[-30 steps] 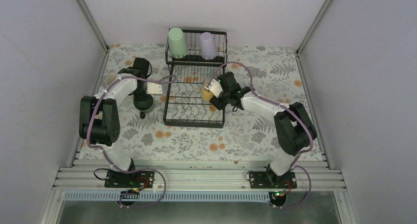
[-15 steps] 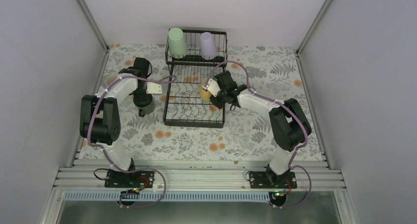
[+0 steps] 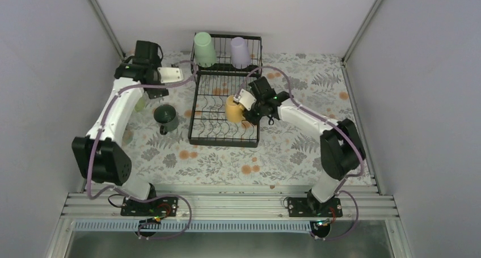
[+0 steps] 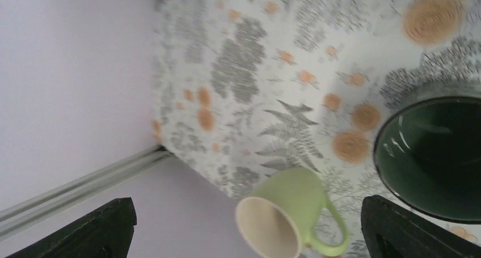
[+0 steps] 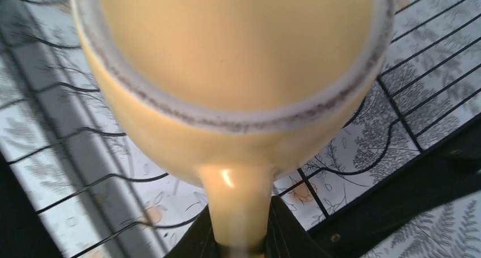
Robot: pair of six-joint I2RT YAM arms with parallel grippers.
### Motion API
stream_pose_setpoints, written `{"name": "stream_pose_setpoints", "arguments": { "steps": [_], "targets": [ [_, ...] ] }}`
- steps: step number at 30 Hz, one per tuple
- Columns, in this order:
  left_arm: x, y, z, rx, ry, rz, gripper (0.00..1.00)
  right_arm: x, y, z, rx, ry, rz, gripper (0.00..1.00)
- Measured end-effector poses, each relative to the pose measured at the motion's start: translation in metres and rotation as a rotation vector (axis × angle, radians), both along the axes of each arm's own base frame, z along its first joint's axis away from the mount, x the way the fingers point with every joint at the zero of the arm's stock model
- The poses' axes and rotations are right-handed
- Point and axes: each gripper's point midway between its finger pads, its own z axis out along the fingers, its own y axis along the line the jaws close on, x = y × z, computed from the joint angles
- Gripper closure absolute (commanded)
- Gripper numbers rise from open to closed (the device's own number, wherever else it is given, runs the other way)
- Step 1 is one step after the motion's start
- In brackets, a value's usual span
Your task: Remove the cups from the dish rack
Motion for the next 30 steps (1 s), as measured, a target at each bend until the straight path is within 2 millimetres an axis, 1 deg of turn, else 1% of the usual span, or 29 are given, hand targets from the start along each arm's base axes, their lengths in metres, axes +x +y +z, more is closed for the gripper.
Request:
{"name": "stream_pose_setpoints", "arguments": {
  "steps": [1,2,3,5,9,11,13,15,18,20,21,24,26,28,30],
  "targets": [
    [0.000,-0.001,0.013,-0.011,-0.030,-0.001,0.00,-0.003,0.000,0.007,0.008,0.004,0.006,0.96],
    [-0.001,-0.004,0.031,-0.034,-0.073,-0.008,0.00,-0.007,0.001,0.021,0.027,0.003,0.016,0.96],
    [-0.002,-0.006,0.044,-0.051,-0.104,-0.012,0.00,-0.008,0.003,0.032,0.044,-0.004,0.023,0.96],
    [-0.004,-0.013,0.071,-0.102,-0.174,-0.028,0.00,-0.012,0.006,0.059,0.089,-0.024,0.040,0.96],
    [-0.017,-0.033,0.110,-0.217,-0.300,-0.086,0.00,-0.018,0.015,0.125,0.224,-0.066,0.088,0.96],
    [-0.028,-0.046,0.122,-0.271,-0.368,-0.131,0.00,-0.021,0.017,0.153,0.301,-0.066,0.116,0.96],
    [-0.040,-0.062,0.127,-0.325,-0.427,-0.185,0.00,-0.022,0.012,0.179,0.387,-0.044,0.137,0.96],
    [-0.050,-0.077,0.128,-0.383,-0.475,-0.235,0.00,-0.022,0.004,0.195,0.445,-0.019,0.144,0.96],
    [-0.060,-0.095,0.130,-0.473,-0.544,-0.292,0.00,-0.022,-0.013,0.213,0.531,0.037,0.145,0.96],
    [-0.068,-0.108,0.135,-0.556,-0.590,-0.331,0.00,-0.022,-0.023,0.227,0.600,0.080,0.154,0.96],
    [-0.069,-0.113,0.139,-0.594,-0.606,-0.343,0.00,-0.021,-0.031,0.233,0.637,0.105,0.156,0.96],
    [-0.068,-0.125,0.158,-0.698,-0.660,-0.374,0.00,-0.020,-0.043,0.247,0.735,0.183,0.204,0.96],
    [-0.066,-0.133,0.172,-0.760,-0.698,-0.399,0.00,-0.018,-0.046,0.248,0.788,0.241,0.232,0.97],
    [-0.064,-0.141,0.179,-0.803,-0.711,-0.422,0.00,-0.020,-0.046,0.242,0.816,0.299,0.243,0.97],
    [-0.065,-0.154,0.182,-0.842,-0.710,-0.458,0.00,-0.025,-0.043,0.235,0.837,0.361,0.249,0.97]
  ]
}}
